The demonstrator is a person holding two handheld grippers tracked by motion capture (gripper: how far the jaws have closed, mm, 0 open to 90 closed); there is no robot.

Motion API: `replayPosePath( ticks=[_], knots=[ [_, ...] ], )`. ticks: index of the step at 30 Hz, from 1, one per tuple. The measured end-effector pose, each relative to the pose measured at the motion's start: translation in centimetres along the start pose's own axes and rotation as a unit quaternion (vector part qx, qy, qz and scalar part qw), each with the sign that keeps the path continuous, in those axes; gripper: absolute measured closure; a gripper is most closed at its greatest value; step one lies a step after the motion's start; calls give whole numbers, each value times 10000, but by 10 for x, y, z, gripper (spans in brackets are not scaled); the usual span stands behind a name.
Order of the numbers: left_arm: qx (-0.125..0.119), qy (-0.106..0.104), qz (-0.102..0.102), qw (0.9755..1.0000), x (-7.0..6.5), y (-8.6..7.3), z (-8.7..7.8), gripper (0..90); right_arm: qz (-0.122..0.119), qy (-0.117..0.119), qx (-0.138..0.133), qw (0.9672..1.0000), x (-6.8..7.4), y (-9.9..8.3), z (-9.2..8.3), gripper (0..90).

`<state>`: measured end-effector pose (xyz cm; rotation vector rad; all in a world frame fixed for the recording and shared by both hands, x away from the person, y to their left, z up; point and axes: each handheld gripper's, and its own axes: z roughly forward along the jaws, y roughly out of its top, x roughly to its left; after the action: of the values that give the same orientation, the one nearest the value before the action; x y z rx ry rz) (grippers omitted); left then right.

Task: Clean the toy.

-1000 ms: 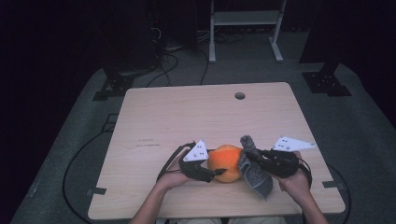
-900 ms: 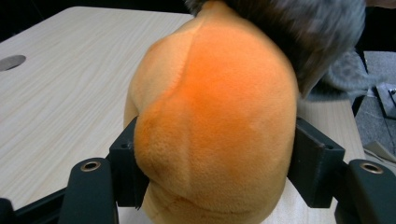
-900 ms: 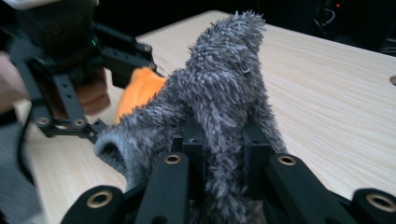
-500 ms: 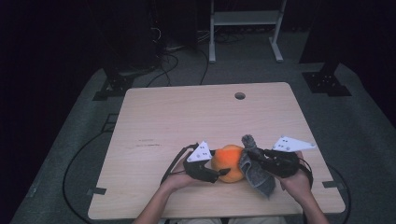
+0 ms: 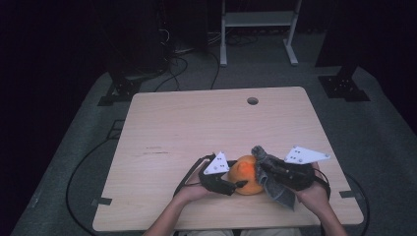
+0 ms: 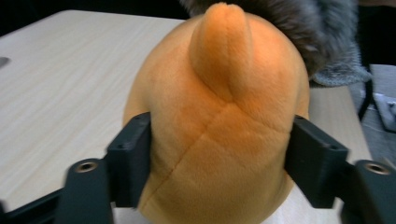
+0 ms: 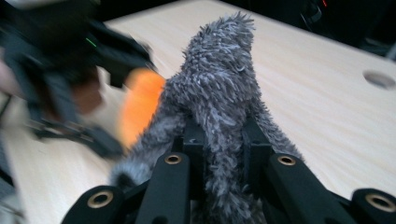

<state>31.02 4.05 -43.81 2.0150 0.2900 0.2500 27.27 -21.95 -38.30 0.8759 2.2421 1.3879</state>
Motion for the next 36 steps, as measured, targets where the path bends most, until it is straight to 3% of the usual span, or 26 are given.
replayPosePath(
  ticks=[2,5,7,8,12,14,21,24,28,31,33,36],
  knots=[
    [-8,-38,58,10000,-1,-1,0,339,-14,99,-35,9999,2,3,-2,756],
    [12,-57,84,9999,-3,-1,1,353,-76,-72,170,9998,-5,-6,5,754],
    [10,-113,89,9999,-4,1,3,354,225,-42,172,9996,-13,-11,4,755],
    [18,-124,140,9998,-6,1,4,354,218,-67,168,9996,-13,-10,2,755],
    [45,-153,174,9997,-7,-1,4,355,-76,32,100,9999,5,2,4,756],
    [52,-159,181,9997,-7,-1,3,358,-146,69,86,9998,7,4,6,756],
    [16,-245,219,9995,-9,0,6,362,126,-230,335,9991,-17,-13,0,754],
    [-18,-286,199,9994,-8,-1,7,362,181,-205,393,9989,-22,-16,-2,755],
    [-29,-297,202,9993,-9,-2,7,362,156,-129,365,9991,-18,-11,-3,756],
    [-17,-314,251,9992,-11,-1,8,362,62,143,169,9997,-6,-1,-5,756],
    [-34,-320,247,9992,-12,-2,9,362,-42,442,-34,9990,5,6,-5,755],
    [-22,-320,260,9991,-12,-2,9,362,-240,405,42,9989,12,10,-2,753]
  ],
)
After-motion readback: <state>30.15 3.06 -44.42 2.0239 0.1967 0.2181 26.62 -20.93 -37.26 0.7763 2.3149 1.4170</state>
